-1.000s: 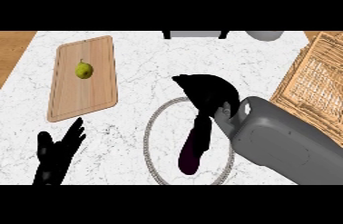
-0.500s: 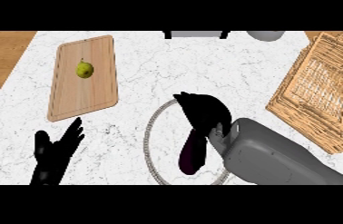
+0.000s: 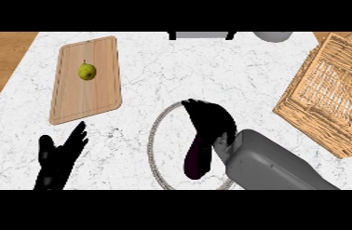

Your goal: Pick the eggplant from the placemat and place it in the basket

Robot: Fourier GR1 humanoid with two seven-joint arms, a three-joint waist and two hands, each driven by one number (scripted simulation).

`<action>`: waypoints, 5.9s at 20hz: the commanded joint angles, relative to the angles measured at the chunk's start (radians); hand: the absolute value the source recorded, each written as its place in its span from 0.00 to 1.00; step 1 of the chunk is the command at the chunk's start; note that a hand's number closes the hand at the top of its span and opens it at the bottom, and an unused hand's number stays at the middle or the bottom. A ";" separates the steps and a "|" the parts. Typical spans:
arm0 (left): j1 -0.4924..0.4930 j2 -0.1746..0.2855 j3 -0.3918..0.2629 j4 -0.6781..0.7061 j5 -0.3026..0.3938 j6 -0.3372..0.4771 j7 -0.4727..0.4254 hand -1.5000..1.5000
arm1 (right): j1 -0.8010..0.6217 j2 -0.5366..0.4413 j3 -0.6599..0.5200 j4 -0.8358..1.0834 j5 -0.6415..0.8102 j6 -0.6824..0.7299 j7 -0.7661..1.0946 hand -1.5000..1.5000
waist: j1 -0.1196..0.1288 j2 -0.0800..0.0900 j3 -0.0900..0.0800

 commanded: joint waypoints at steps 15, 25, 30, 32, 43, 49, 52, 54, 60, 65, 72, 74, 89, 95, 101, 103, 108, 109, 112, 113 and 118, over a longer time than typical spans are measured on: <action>0.057 -0.027 0.014 -0.042 -0.029 -0.030 0.060 0.50 | 0.136 0.122 -0.051 0.126 0.207 0.124 -0.021 0.00 | 0.004 0.005 -0.008; 0.074 -0.049 0.038 -0.071 -0.055 -0.019 0.077 0.50 | 0.230 0.178 -0.072 0.179 0.347 0.099 -0.115 0.00 | 0.004 0.005 -0.008; -0.033 -0.048 0.074 0.075 -0.084 -0.034 0.040 0.50 | 0.255 0.163 -0.119 0.145 0.386 0.141 -0.157 0.00 | -0.004 0.005 -0.009; 0.043 -0.057 0.067 0.023 -0.072 -0.056 0.014 0.50 | 0.290 0.195 -0.097 0.180 0.432 0.105 -0.170 0.00 | 0.000 0.005 -0.009; -0.031 -0.073 0.084 0.026 -0.081 -0.056 0.087 0.50 | 0.268 0.206 -0.064 0.209 0.586 0.136 -0.302 1.00 | -0.003 0.005 -0.009; 0.065 -0.075 0.089 -0.025 -0.073 -0.055 0.062 0.50 | 0.408 -0.078 0.074 -0.002 0.632 0.076 -0.665 1.00 | -0.045 -0.012 -0.007; 0.065 -0.071 0.104 -0.021 -0.075 -0.038 0.075 0.50 | 0.421 -0.196 0.143 -0.086 0.672 0.021 -0.818 1.00 | -0.082 -0.029 -0.003; 0.088 -0.076 0.109 -0.020 -0.074 -0.033 0.062 0.50 | 0.443 -0.313 0.149 -0.172 0.697 -0.045 -0.917 1.00 | -0.093 -0.028 -0.005; 0.135 -0.072 0.133 -0.055 -0.060 -0.026 0.062 0.50 | 0.618 -0.521 -0.022 -0.341 0.497 -0.271 -1.161 1.00 | -0.138 -0.011 -0.002; 0.159 -0.087 0.138 -0.091 -0.047 -0.020 0.056 0.50 | 0.753 -0.462 -0.156 -0.469 0.153 -0.309 -1.291 1.00 | -0.159 -0.002 0.000; 0.176 -0.066 0.144 -0.103 -0.049 -0.035 0.050 0.50 | 0.826 -0.632 -0.523 -0.549 -0.230 -0.254 -1.397 1.00 | -0.141 -0.002 -0.006; 0.155 -0.064 0.150 -0.100 -0.045 -0.034 0.057 0.50 | 0.836 -0.698 -0.640 -0.522 -0.318 -0.214 -1.415 1.00 | -0.144 -0.002 -0.007; 0.065 -0.079 0.079 -0.009 -0.097 -0.078 0.032 0.50 | 0.747 -1.064 -1.236 0.140 -0.859 0.351 -1.399 1.00 | -0.002 0.010 -0.009; -0.004 -0.099 0.058 -0.018 -0.099 -0.084 0.089 0.50 | 0.549 -0.992 -1.078 0.331 -0.636 0.364 -1.514 1.00 | 0.041 0.018 -0.007; -0.004 -0.093 0.087 0.038 -0.103 -0.095 0.046 0.50 | 0.350 -0.870 -0.937 0.398 -0.555 0.333 -1.439 1.00 | 0.041 0.016 -0.008; -0.016 -0.067 0.112 0.032 -0.069 -0.129 0.069 0.50 | 0.337 -0.833 -0.919 0.432 -0.546 0.356 -1.424 1.00 | 0.032 0.014 -0.008; -0.001 -0.086 0.098 0.070 -0.110 -0.111 0.004 0.50 | 0.227 -0.762 -0.898 0.597 -0.557 0.431 -1.389 1.00 | 0.035 0.017 -0.008; -0.026 -0.115 0.076 0.078 -0.138 -0.077 0.021 0.50 | 0.223 -0.752 -0.902 0.613 -0.519 0.430 -1.432 1.00 | 0.024 0.014 -0.008; 0.034 -0.106 0.067 -0.013 -0.133 -0.085 0.046 0.50 | 0.178 -0.699 -0.862 0.686 -0.439 0.418 -1.482 1.00 | 0.038 0.015 -0.007; -0.006 -0.121 0.064 0.002 -0.143 -0.063 0.068 0.50 | 0.163 -0.723 -0.880 0.767 -0.418 0.449 -1.543 1.00 | 0.040 0.019 -0.006; -0.044 -0.101 0.102 0.026 -0.105 -0.092 0.084 0.50 | 0.141 -0.679 -0.851 0.798 -0.260 0.151 -1.561 1.00 | 0.030 0.019 -0.006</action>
